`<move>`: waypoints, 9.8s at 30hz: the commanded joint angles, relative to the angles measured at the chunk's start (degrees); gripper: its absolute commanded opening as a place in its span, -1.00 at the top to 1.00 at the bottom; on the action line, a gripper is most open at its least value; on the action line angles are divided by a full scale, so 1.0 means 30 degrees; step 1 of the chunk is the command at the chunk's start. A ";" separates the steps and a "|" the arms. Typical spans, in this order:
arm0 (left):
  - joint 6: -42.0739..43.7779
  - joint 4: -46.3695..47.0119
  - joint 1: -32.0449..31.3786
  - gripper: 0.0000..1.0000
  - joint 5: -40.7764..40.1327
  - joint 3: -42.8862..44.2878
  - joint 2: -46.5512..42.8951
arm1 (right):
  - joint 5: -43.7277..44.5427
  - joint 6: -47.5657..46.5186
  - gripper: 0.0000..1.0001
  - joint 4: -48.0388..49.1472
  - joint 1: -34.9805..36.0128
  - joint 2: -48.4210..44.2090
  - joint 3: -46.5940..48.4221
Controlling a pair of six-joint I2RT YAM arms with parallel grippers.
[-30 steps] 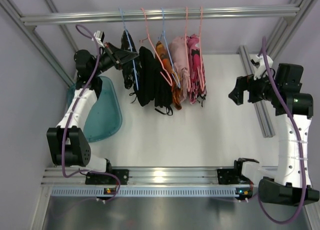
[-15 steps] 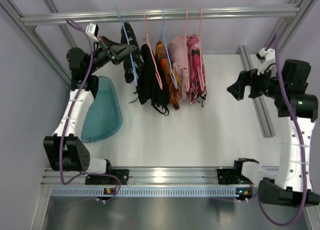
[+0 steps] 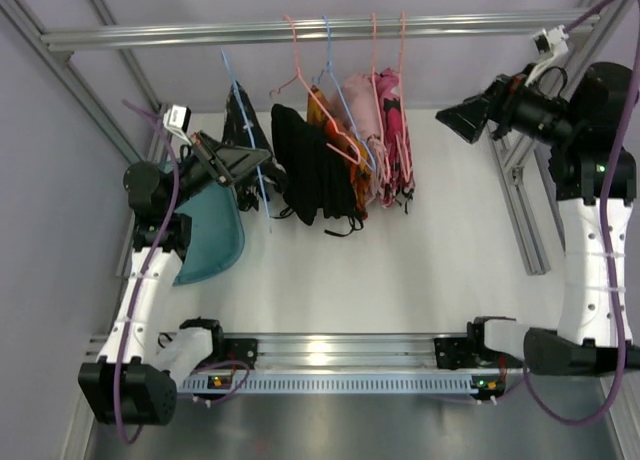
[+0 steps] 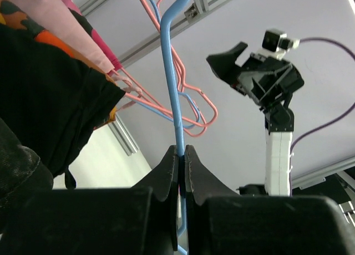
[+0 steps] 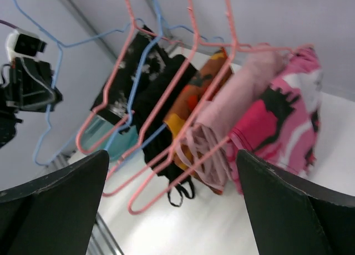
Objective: Remove the trousers from the hanger
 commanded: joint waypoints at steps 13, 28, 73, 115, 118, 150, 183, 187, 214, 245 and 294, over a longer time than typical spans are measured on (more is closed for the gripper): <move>0.4854 -0.2314 -0.0064 1.00 0.0264 0.0103 -0.5226 | 0.1996 0.4090 -0.83 0.6447 1.0539 0.6176 0.6059; 0.5677 -0.3400 -0.0064 1.00 0.0821 0.1246 -0.5461 | 0.5425 0.6789 -0.68 0.8150 1.7397 0.8726 0.4888; 2.6703 -2.0125 -0.0064 -0.47 -0.6302 0.0081 -1.4128 | 0.4107 1.1975 1.00 1.1433 1.9245 0.9695 0.7321; 2.7359 -1.3599 0.0141 -0.97 -0.7350 -0.5141 -1.2845 | 0.5630 1.3206 1.00 1.1228 2.0417 1.1072 0.8963; 2.6717 -1.2602 0.0112 -0.97 -0.7935 -0.5082 -1.2406 | 0.5689 1.3206 1.00 1.1169 2.0476 1.1101 0.8874; 2.3496 -1.1252 0.0112 0.72 -0.7264 -0.4000 -1.1116 | 0.5689 1.2740 1.00 1.1258 2.0711 1.1893 0.9315; 1.4322 -0.8822 0.0112 1.00 -1.1338 1.4602 -0.3325 | 0.5423 0.9867 1.00 0.8768 1.8425 1.1071 0.2312; 1.3588 -0.8235 0.0112 1.00 -1.1746 1.6503 -0.2562 | 0.5484 0.9837 1.00 0.8621 1.8483 1.1160 0.2019; 2.2462 -1.4123 0.3539 1.00 -2.1558 0.8407 -0.9296 | 0.3902 0.7905 1.00 0.8796 1.9128 0.8144 0.1580; 2.1499 -1.0841 0.3539 -0.42 -2.2242 -0.2650 0.3505 | 0.7124 -0.6393 1.00 -0.2042 1.6965 -0.1404 0.1051; 2.0535 -1.1310 0.5036 -0.72 1.4415 0.3122 -0.6283 | -0.1135 -1.2900 1.00 -1.1859 1.8571 0.5297 0.2538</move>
